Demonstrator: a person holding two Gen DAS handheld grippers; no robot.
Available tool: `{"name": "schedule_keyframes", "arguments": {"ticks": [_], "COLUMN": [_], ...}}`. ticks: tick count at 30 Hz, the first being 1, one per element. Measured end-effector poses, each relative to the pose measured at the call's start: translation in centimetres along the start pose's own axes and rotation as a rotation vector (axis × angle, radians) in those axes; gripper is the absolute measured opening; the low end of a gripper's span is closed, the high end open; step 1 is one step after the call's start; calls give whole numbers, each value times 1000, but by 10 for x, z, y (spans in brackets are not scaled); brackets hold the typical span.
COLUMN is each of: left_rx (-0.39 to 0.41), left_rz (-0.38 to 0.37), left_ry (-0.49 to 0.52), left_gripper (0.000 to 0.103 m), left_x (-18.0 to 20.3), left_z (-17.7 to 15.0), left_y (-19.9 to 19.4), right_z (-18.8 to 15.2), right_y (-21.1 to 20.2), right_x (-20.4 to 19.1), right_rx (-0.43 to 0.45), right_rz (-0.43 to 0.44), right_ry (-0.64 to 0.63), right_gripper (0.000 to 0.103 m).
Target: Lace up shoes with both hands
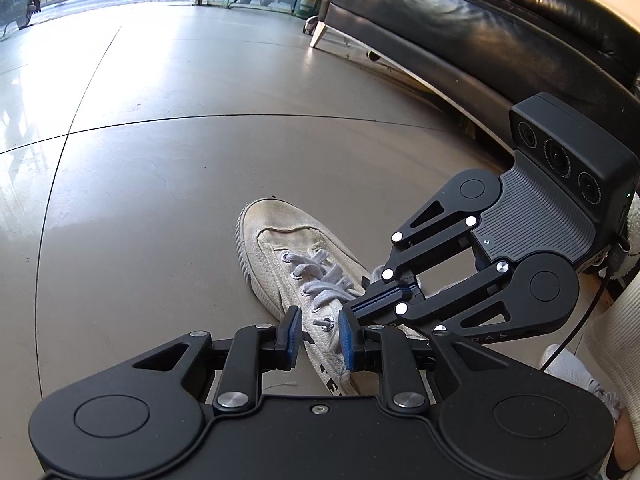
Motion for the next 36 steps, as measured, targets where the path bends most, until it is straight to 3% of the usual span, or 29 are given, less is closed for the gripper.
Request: {"name": "schedule_keyframes", "arguments": {"ticks": [10, 24, 28, 33, 36], "left_rx": [-5, -6, 9, 31, 31], "left_rz": [-35, -53, 10, 173, 228], "left_ry": [-43, -50, 13, 179, 223], "left_gripper": [17, 1, 0, 0, 1], "left_x": [-4, -4, 6, 31, 36], "left_z": [-1, 0, -1, -7, -9], "left_y": [7, 10, 9, 5, 4], "right_z": [4, 4, 5, 3, 0], "right_y": [-4, -2, -3, -6, -11], "right_x": [7, 8, 9, 6, 4], "right_rx": [-5, -10, -9, -11, -11], "right_rz": [6, 16, 14, 11, 5], "right_ry": [6, 11, 12, 17, 24], "right_gripper": [1, 1, 1, 4, 4]}}
Point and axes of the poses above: each gripper's, at about its wrist camera, not at the fingertips, and y roughly the way its jaws point, x to its right, z to its top, the point moved 4 cm from there along y, roughly the way its jaws point, and after that the axes turned 14 degrees about -x, right-handed, at the moved point
